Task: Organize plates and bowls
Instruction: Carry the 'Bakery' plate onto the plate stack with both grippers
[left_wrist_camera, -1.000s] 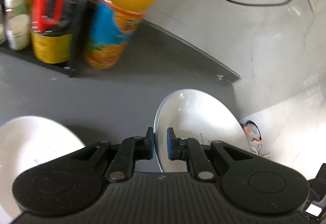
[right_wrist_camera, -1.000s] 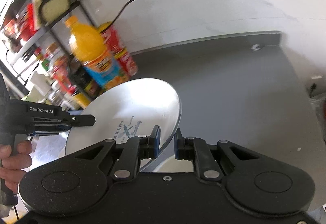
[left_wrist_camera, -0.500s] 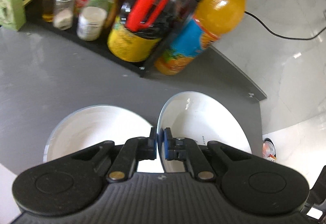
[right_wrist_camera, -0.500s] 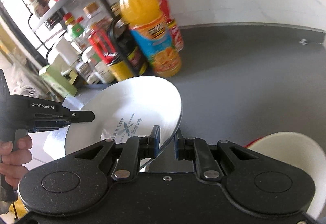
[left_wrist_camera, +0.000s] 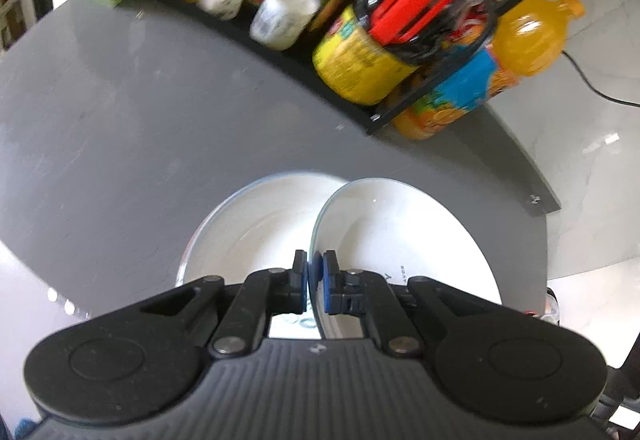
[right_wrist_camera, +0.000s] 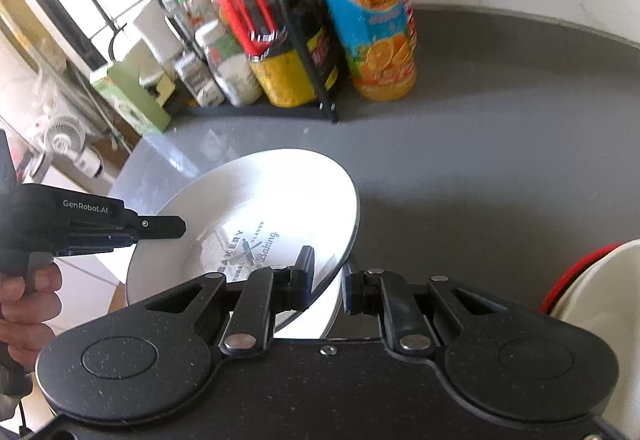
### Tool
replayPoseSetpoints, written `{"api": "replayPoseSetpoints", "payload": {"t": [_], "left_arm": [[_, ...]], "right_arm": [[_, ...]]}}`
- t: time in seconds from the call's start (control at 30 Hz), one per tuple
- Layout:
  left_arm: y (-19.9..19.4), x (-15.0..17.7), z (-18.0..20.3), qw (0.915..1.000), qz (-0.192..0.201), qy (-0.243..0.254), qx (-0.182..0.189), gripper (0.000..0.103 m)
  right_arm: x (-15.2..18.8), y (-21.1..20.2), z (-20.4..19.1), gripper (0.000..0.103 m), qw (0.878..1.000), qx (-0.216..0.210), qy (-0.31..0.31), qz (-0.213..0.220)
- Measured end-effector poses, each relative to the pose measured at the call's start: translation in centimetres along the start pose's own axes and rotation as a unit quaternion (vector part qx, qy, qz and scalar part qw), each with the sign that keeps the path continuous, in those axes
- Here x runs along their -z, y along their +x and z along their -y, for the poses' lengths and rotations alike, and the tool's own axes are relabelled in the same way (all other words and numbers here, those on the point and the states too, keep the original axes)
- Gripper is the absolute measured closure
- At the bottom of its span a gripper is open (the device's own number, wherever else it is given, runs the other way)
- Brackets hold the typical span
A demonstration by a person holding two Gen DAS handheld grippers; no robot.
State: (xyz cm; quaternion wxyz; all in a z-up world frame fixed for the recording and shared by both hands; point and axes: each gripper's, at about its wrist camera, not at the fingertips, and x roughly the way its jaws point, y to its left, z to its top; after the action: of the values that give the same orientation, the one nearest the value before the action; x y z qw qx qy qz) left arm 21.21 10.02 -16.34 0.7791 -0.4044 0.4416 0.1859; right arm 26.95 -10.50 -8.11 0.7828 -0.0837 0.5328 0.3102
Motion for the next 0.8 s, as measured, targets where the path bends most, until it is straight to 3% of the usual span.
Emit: {"api": "replayPoseSetpoints", "payload": {"t": [0.37,0.8], "left_arm": [[0.9,1.6,-3.5,0.9988,-0.008,-0.038,-0.030,0.097],[1.8,2.4,-3.8,0.9977,-0.004,-0.028,-0.061,0.092]], "right_arm": [[0.6,3.1,-2.0,0.089,0.998,-0.009,-0.037,-0.040],[0.3,4.3,-2.5,0.089,0.996,-0.003,-0.063,-0.070]]}}
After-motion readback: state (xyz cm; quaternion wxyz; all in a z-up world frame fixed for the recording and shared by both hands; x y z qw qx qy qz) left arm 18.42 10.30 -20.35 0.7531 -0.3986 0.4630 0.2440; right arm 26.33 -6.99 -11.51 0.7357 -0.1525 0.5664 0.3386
